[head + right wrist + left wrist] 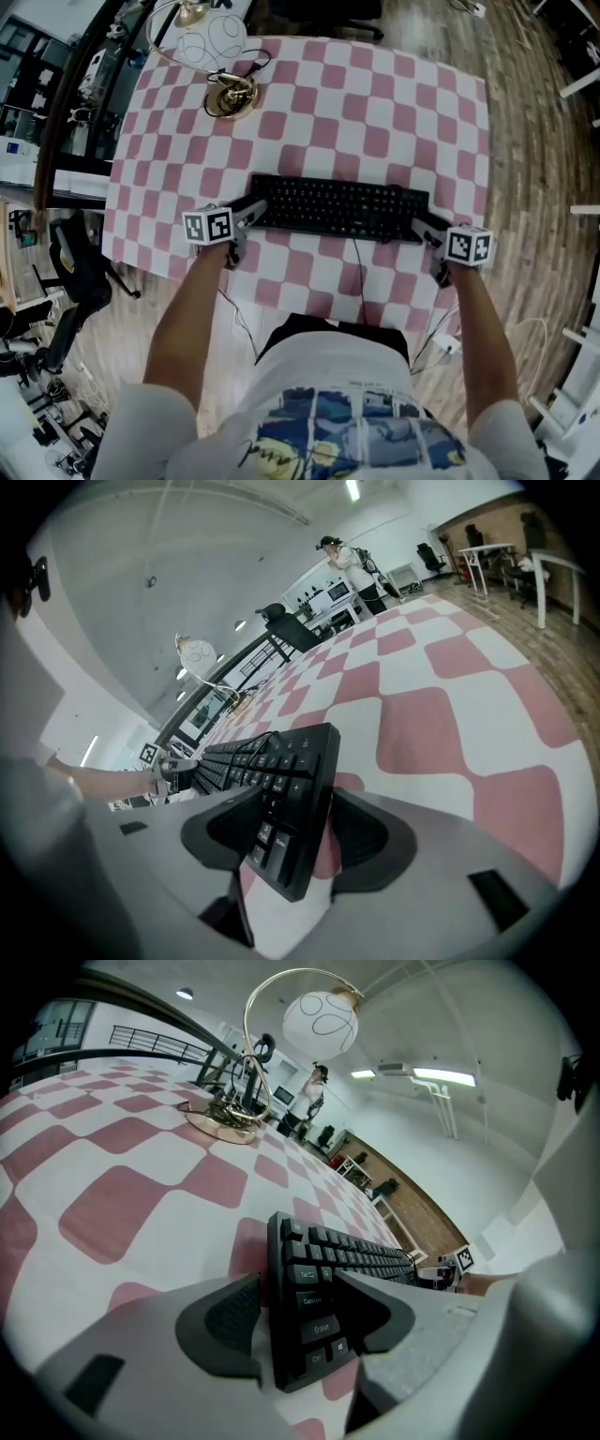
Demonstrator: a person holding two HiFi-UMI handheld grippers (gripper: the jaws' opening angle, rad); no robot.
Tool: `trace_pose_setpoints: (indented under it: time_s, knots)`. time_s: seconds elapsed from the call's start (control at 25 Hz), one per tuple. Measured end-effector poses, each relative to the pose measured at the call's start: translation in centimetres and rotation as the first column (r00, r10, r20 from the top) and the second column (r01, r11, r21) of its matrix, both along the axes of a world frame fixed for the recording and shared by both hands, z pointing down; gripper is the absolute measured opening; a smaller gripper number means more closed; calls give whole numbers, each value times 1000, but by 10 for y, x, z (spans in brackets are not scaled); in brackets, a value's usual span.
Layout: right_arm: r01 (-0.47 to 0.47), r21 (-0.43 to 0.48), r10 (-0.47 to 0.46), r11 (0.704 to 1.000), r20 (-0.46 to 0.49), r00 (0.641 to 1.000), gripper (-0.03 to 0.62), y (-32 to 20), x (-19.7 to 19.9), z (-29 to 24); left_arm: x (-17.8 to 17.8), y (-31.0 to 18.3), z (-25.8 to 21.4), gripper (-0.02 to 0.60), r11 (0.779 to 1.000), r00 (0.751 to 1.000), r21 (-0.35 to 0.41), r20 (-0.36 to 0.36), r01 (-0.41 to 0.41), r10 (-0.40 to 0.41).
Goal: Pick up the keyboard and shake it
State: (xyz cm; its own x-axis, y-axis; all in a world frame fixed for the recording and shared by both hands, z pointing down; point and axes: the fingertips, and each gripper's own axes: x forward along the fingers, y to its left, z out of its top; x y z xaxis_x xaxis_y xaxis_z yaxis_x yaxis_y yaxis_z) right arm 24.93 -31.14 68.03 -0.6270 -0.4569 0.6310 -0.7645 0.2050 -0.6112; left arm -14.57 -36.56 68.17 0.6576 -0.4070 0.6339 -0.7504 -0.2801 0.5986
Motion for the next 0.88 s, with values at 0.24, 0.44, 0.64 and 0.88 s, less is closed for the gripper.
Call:
trace_pose_setpoints:
  time_s: [0.24, 0.44, 0.64, 0.88]
  knots:
    - [-13, -23, 13, 1000, 11, 1000, 218, -1, 0, 1, 0, 0, 1, 229, 1000, 1000, -4, 20, -7, 7]
    - [-16, -23, 16, 1000, 9, 1000, 206, -1, -2, -1, 5, 1, 0, 225, 999, 1000, -23, -5, 23, -23]
    - [-33, -20, 33, 999, 45, 998, 198, -2, -4, -1, 2, 0, 1, 213, 996, 997, -67, -49, 56, -60]
    - [-36, -33, 40, 999, 118, 992, 184, 8, 0, -6, 1, 10, -5, 195, 996, 990, -71, -129, 55, -64]
